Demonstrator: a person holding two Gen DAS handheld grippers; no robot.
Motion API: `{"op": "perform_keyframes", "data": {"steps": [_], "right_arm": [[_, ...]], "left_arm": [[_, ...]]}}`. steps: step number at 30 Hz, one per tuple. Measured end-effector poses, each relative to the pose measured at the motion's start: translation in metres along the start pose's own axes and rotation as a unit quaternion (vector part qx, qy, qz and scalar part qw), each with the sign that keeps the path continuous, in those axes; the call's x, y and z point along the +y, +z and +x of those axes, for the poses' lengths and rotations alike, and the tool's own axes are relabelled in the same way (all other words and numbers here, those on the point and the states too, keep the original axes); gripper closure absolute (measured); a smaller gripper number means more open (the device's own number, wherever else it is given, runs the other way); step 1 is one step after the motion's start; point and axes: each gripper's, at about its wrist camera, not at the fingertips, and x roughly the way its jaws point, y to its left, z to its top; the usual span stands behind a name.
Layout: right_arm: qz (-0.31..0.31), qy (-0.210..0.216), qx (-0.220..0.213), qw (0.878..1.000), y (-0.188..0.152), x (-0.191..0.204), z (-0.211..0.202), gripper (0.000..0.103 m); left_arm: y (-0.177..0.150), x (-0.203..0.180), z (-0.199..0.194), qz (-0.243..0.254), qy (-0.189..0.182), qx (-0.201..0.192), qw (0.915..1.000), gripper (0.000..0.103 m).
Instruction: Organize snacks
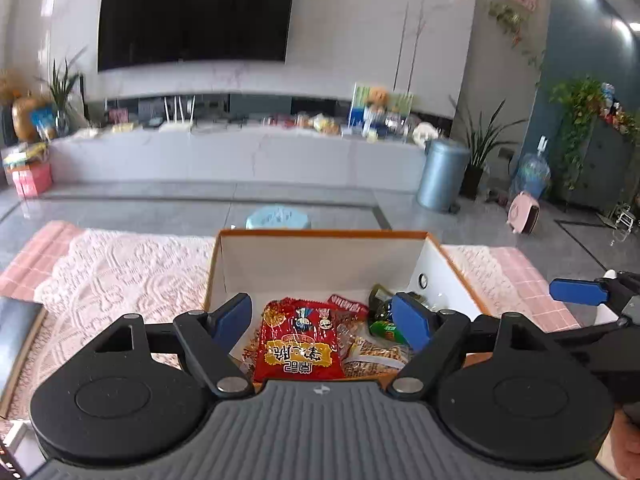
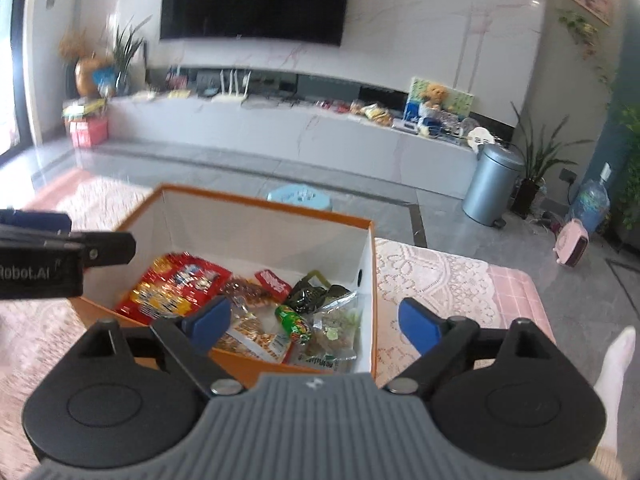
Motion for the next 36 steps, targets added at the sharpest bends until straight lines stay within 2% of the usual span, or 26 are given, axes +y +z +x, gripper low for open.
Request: {"op": "perform_keyframes", "data": {"steps": [5, 11, 14, 18, 23, 36], "right_arm": [[0.044, -0.016, -0.042, 0.998, -0.017, -0.005, -0.042, 0.008], [0.099, -0.016, -0.063, 0.993, -0.042, -0.005, -0.073, 0.005], [0.111, -0.025, -0.070, 0.991, -0.052, -0.002, -0.086, 0.004], [0.108, -0.035, -0.085, 0.990, -0.062, 0.005, -0.096, 0.004], [0.099, -0.030, -0.087, 0.991, -0.070, 0.015, -0.093, 0.004], [0.086, -0.031, -0.035, 0.995, -0.088, 0.020, -0.057, 0.004]], "left_arm": [[-0.009, -0.008, -0.028, 0.012, 0.024, -0.033, 0.9991, 0.010], [-0.024, -0.012, -0.049, 0.029, 0.041, -0.047, 0.9977, 0.009], [-0.033, -0.013, -0.056, 0.047, 0.048, -0.046, 0.9966, 0.009], [-0.044, -0.009, -0.058, 0.036, 0.040, -0.037, 0.9979, 0.009], [-0.052, -0.005, -0.053, 0.032, 0.042, -0.018, 0.9985, 0.009], [-0.077, 0.003, -0.031, 0.028, 0.052, 0.038, 0.9975, 0.008]]}}
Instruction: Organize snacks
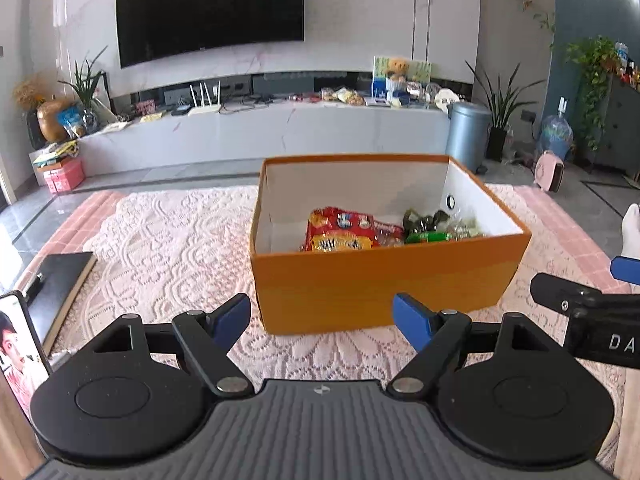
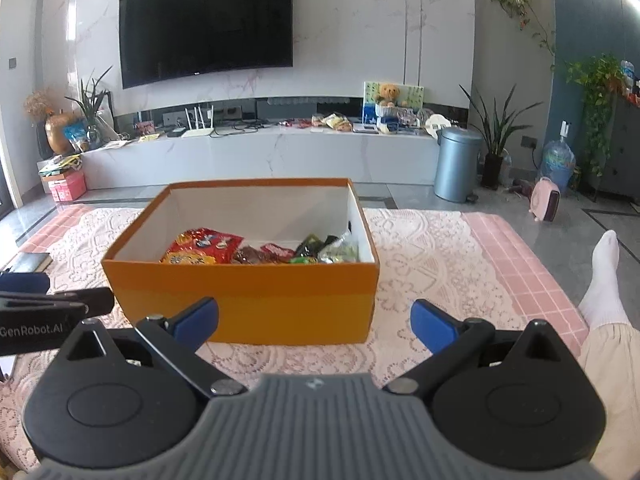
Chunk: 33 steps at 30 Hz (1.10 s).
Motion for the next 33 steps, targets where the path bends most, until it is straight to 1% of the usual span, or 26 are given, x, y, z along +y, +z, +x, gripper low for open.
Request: {"op": "perform_keyframes", "data": {"steps": [10, 33], "right_arm": [[0.001, 0.000, 0.014, 1.000, -0.0062, -0.0031, 0.0090, 0.004], [0.002, -0.002, 0.009, 1.000, -0.0078, -0.0054, 0.0055, 0.004]], "left_arm": [[-0.0028, -0.0038, 0.0041, 0.005, 0.001, 0.016, 0.9999, 0.008], [-0.0011, -0.0024, 0.0015, 0.008, 0.004, 0.019, 0.9998, 0.008]]}}
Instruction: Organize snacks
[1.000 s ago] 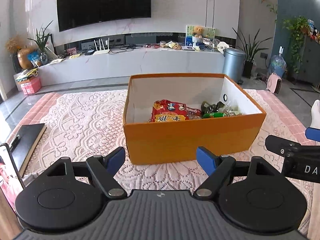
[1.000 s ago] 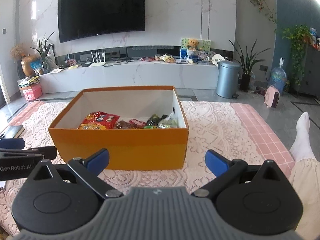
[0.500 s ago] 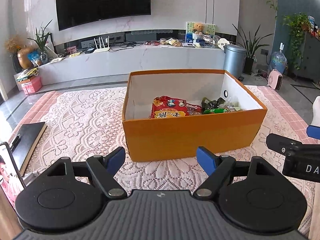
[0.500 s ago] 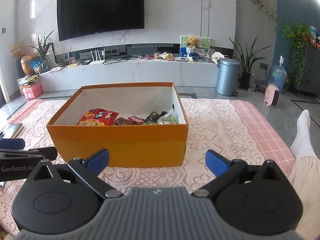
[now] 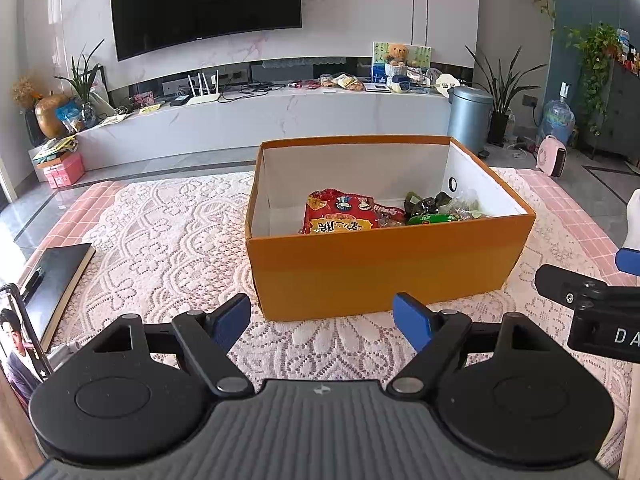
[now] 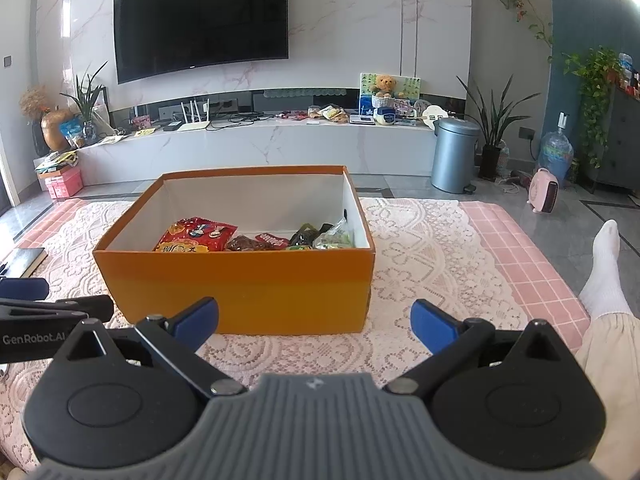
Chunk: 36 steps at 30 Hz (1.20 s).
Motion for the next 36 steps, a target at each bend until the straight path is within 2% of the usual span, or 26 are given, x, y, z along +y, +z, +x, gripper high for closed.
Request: {"op": "perform_keyframes", "data": {"steps": [36], "right_arm": [[-0.007, 0.008, -0.003, 1.000, -0.0020, 0.0015, -0.0016, 0.004]], "left_arm": [[0.0017, -0.0013, 0.0013, 0.009, -0.004, 0.004, 0.9999, 0.008]]}}
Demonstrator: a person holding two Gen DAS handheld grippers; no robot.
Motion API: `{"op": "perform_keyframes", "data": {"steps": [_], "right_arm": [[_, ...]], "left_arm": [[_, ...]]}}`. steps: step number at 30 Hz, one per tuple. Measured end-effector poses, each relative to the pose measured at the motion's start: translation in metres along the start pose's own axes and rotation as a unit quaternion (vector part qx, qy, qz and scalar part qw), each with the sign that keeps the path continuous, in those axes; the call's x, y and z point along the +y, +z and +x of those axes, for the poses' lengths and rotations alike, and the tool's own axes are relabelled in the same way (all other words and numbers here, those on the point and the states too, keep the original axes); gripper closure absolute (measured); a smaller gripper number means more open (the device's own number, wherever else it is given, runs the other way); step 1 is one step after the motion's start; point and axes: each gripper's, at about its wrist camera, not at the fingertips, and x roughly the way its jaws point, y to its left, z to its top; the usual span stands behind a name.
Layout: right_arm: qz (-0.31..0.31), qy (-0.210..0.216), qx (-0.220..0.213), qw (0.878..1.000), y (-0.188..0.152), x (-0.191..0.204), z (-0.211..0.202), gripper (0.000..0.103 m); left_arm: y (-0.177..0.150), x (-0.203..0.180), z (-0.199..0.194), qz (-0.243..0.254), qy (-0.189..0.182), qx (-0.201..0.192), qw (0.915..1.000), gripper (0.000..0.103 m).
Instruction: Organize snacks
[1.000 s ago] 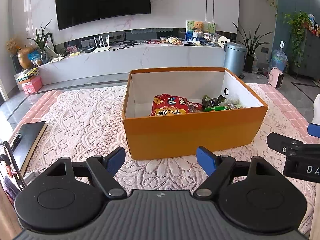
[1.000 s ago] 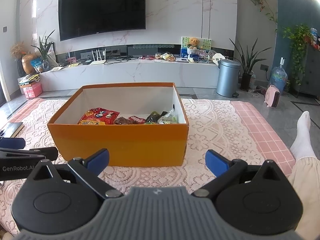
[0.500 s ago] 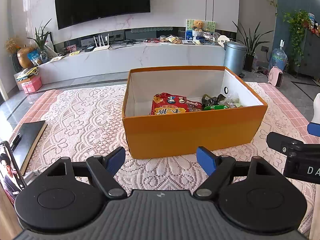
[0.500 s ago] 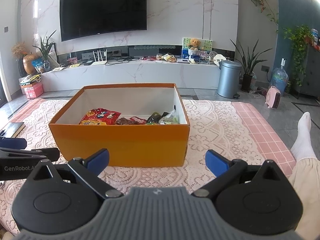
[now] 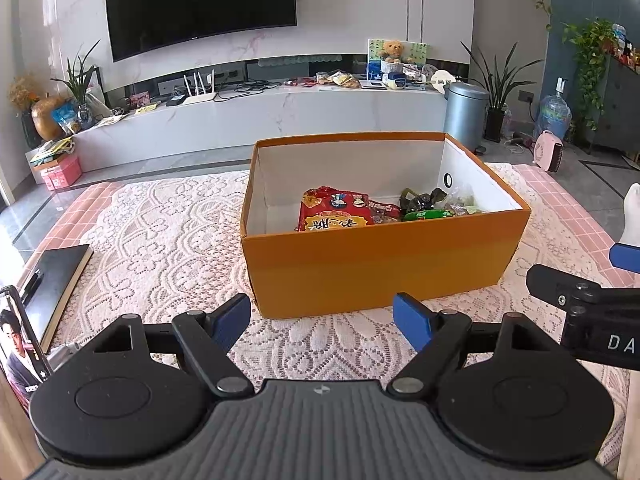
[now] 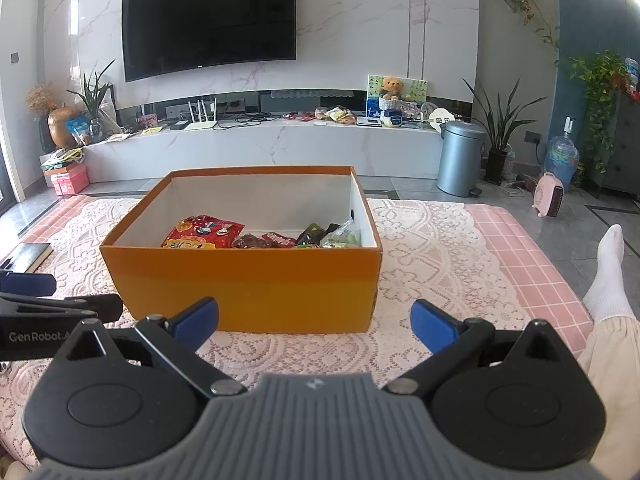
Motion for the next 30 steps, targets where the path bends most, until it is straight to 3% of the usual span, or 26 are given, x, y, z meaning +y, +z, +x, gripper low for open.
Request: {"op": "perform_keyframes", "data": {"steps": [30], "right_arm": [[-0.008, 0.011, 0.001, 1.000, 0.0004, -0.0015, -0.0016, 0.004]], "left_arm": [[0.0012, 0.0011, -0.0047, 0.004, -0.002, -0.004, 1.0000, 0.008]]}}
